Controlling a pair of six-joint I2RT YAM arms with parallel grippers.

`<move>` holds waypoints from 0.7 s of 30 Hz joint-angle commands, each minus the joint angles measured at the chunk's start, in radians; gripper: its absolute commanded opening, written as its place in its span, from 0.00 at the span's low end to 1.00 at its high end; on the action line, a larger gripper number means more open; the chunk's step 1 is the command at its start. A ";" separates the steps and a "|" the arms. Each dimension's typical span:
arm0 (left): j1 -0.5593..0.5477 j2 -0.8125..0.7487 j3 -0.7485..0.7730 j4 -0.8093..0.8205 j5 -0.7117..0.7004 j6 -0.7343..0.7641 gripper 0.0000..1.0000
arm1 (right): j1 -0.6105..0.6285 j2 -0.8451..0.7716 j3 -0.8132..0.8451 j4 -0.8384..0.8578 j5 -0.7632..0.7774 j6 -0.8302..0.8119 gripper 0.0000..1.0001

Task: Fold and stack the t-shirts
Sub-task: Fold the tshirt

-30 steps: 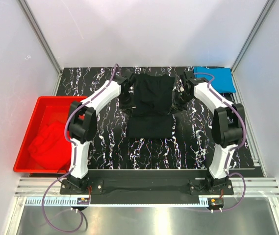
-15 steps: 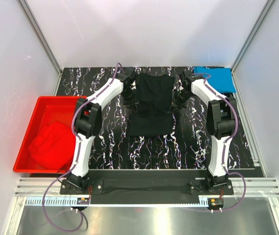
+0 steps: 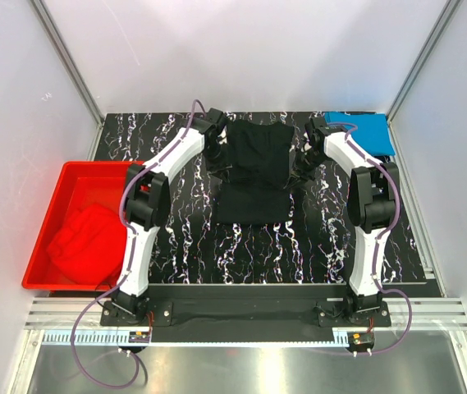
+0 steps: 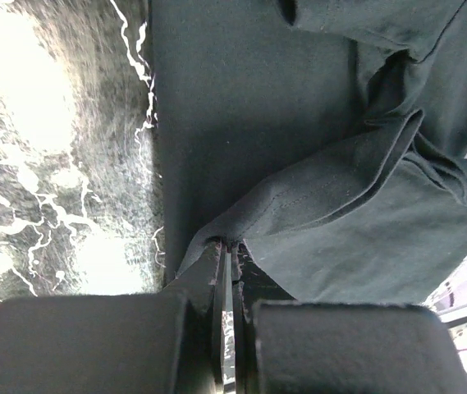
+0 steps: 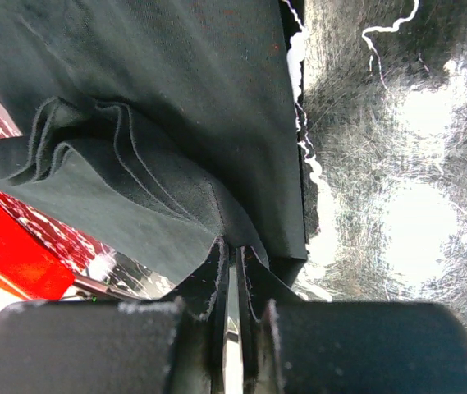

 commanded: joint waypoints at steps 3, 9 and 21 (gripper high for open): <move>0.023 -0.006 0.065 0.036 0.015 -0.024 0.00 | -0.007 -0.003 0.047 0.010 0.004 -0.007 0.00; 0.035 0.072 0.129 0.034 0.048 -0.041 0.15 | -0.016 0.063 0.110 -0.002 0.019 -0.015 0.11; 0.060 -0.030 0.220 -0.060 -0.092 0.048 0.65 | -0.068 0.106 0.205 -0.074 0.107 -0.061 0.50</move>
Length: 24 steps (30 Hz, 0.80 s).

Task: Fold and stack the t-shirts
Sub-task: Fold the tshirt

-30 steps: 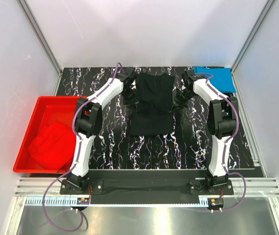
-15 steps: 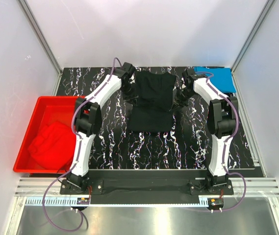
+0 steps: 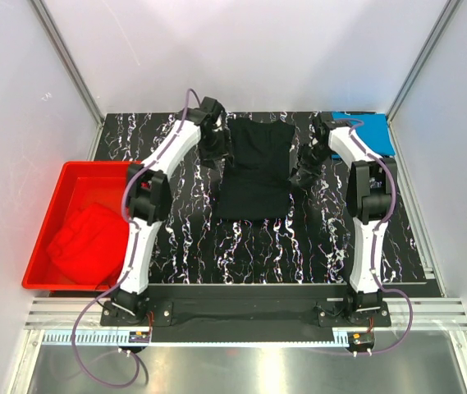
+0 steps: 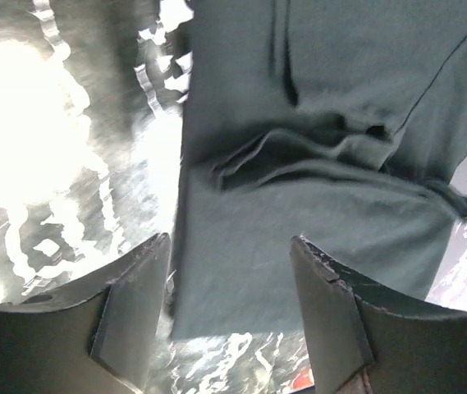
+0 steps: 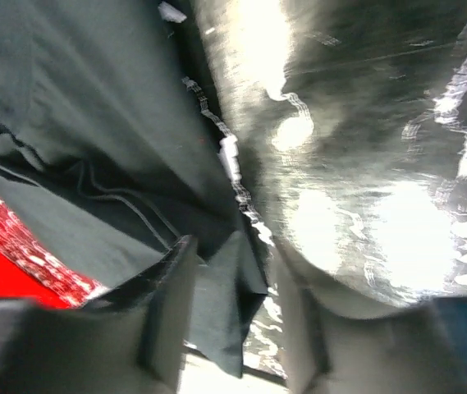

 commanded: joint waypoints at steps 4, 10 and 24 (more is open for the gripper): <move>0.005 -0.350 -0.366 0.118 0.006 0.087 0.51 | -0.010 -0.102 0.042 -0.084 0.104 -0.121 0.62; -0.058 -0.447 -0.591 0.264 0.105 0.066 0.34 | 0.025 -0.263 -0.153 -0.009 -0.133 -0.118 0.45; -0.064 -0.251 -0.605 0.258 0.105 -0.040 0.20 | 0.131 -0.211 -0.355 0.194 -0.310 -0.075 0.15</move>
